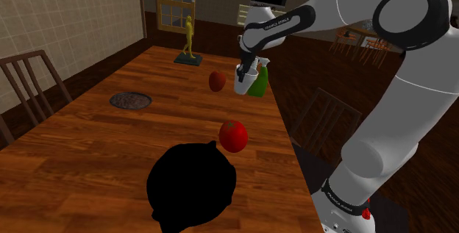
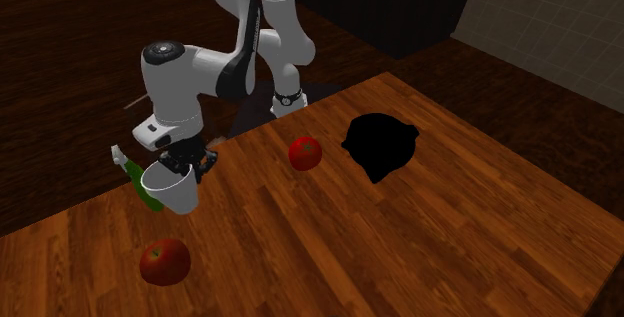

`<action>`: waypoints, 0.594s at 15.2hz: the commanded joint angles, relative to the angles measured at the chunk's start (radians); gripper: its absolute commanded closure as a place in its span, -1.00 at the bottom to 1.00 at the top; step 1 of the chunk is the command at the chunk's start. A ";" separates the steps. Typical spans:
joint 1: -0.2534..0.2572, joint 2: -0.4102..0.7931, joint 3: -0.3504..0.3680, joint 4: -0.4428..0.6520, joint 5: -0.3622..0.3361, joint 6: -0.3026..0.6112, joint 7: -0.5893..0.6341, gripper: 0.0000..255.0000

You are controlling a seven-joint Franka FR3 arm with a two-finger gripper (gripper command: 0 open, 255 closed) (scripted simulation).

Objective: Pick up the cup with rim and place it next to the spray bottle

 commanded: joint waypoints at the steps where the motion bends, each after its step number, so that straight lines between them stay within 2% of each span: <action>1: 0.000 0.012 0.000 -0.013 -0.005 0.025 0.006 1.00; 9: 0.002 0.062 -0.004 -0.059 -0.028 0.120 0.028 1.00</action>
